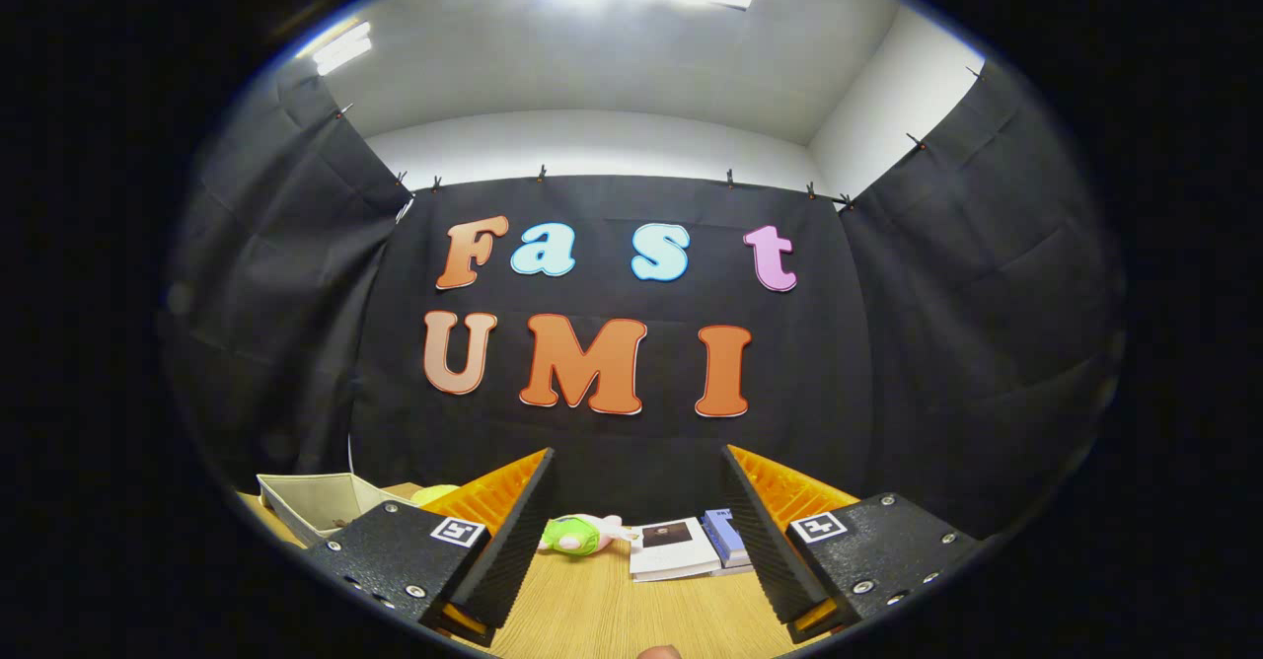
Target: Open the storage box then place both shoes into the box .Put the left shoe in first, then the right shoe, with the right side of both shoes facing outward in a uniform manner.
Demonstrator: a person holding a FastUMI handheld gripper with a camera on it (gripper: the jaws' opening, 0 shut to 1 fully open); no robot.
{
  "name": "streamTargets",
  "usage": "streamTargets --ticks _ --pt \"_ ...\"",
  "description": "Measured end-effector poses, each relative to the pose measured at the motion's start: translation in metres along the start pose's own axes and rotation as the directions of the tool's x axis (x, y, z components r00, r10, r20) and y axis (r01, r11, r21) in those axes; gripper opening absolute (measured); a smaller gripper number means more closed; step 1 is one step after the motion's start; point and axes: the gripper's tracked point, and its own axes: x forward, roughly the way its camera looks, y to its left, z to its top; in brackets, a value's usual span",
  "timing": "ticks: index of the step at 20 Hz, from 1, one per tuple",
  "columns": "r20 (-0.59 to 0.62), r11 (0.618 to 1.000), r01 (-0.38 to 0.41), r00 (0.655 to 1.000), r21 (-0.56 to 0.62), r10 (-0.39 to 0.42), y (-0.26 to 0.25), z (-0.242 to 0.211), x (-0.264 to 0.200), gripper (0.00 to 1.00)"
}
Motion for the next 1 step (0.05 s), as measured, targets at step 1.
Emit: streamTargets --ticks 1 --pt "0.002 1.0 -0.007 1.0 -0.006 0.007 0.0023 0.0014 -0.0009 0.96"
